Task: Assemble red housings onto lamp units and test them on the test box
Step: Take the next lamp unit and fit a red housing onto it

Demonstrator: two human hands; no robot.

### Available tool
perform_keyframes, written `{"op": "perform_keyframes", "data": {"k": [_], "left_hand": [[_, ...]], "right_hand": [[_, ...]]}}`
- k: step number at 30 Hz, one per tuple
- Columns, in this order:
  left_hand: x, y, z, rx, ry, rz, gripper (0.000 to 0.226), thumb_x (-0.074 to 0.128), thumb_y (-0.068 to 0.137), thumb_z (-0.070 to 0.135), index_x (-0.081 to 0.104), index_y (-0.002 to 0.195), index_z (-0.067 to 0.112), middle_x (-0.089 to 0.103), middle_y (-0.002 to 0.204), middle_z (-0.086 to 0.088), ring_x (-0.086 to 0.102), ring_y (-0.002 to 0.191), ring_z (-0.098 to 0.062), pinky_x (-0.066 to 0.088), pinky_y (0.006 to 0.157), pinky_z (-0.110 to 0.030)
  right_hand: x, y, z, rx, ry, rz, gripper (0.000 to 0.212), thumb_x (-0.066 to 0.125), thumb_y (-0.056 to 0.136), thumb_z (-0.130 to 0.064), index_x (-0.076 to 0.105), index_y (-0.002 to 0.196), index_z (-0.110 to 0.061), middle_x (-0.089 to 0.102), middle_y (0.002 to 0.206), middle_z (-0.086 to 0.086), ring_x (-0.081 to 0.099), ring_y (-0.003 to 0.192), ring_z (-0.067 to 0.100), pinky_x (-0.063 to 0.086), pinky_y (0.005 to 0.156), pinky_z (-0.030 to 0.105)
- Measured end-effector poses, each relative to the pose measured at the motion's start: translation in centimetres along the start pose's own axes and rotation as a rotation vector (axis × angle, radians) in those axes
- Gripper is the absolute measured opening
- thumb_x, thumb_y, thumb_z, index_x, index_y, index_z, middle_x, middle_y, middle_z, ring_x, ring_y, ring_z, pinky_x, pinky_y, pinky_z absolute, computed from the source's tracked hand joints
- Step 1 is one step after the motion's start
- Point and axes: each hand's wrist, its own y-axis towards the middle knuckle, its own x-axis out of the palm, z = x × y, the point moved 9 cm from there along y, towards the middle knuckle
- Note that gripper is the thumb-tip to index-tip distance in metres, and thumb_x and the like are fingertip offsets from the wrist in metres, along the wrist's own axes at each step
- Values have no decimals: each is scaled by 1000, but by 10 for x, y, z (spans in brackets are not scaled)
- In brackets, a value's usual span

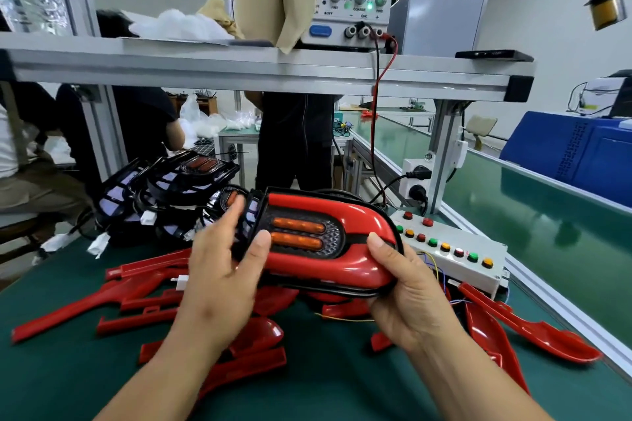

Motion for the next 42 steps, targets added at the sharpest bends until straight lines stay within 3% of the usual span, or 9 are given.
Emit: {"op": "perform_keyframes", "data": {"k": [2,4,7,15,18,22,25,29,42], "left_hand": [[27,-5,-25,-319,-477,-216,65,60,73,62,49,135,47,65,119,18,59,117,-14,52,87,-29],[39,-9,-26,-374,-701,-323,47,66,74,45,66,120,36,71,118,2,70,103,-22,59,74,-36],[39,-9,-25,-352,-796,-321,43,70,73,30,69,117,29,70,119,-7,71,99,-22,59,66,-32],[36,-4,-26,-297,-807,-302,35,62,81,24,70,114,29,71,116,-6,71,100,-21,59,65,-32],[35,-2,-29,-313,-824,-311,33,58,82,24,71,112,28,71,117,-8,71,98,-23,59,64,-32],[34,-3,-27,-295,-824,-347,37,66,82,24,68,118,32,69,121,-9,69,104,-26,60,68,-34],[36,-4,-28,-278,-811,-363,56,86,68,25,65,118,36,68,122,-9,68,108,-29,60,71,-34],[38,-5,-31,-266,-806,-361,59,76,74,6,60,123,36,68,122,-11,67,110,-31,60,77,-38],[37,-3,-36,-232,-717,-321,67,74,71,17,51,134,25,68,123,-9,67,110,-29,59,84,-47]], "right_hand": [[0,0,-1,-15,-6,-17,70,75,64,-15,54,128,2,67,111,26,70,87,32,60,70,43],[1,0,-1,-17,-29,-37,65,74,66,-15,56,126,0,69,110,24,71,89,33,59,70,43],[1,0,-2,-12,-68,-68,54,70,72,-13,56,123,-4,71,107,21,72,90,32,59,68,40],[0,-1,0,127,-220,-116,73,84,64,-31,54,126,-7,70,113,20,71,95,34,60,68,45],[6,-6,-1,182,-155,-229,81,98,47,-20,62,118,-3,67,114,26,71,94,37,60,68,42],[4,-6,-1,178,-164,-262,58,82,60,-8,65,115,-3,66,115,27,70,97,38,59,73,45],[4,-5,2,182,-182,-265,65,77,63,-5,57,125,-6,63,122,27,67,103,41,57,81,54],[0,-4,5,205,-205,-251,73,77,62,-4,52,131,-10,62,124,28,66,103,43,53,86,60],[-1,0,0,122,-254,-228,50,68,77,0,57,125,-10,66,117,24,70,97,37,59,79,51]]}}
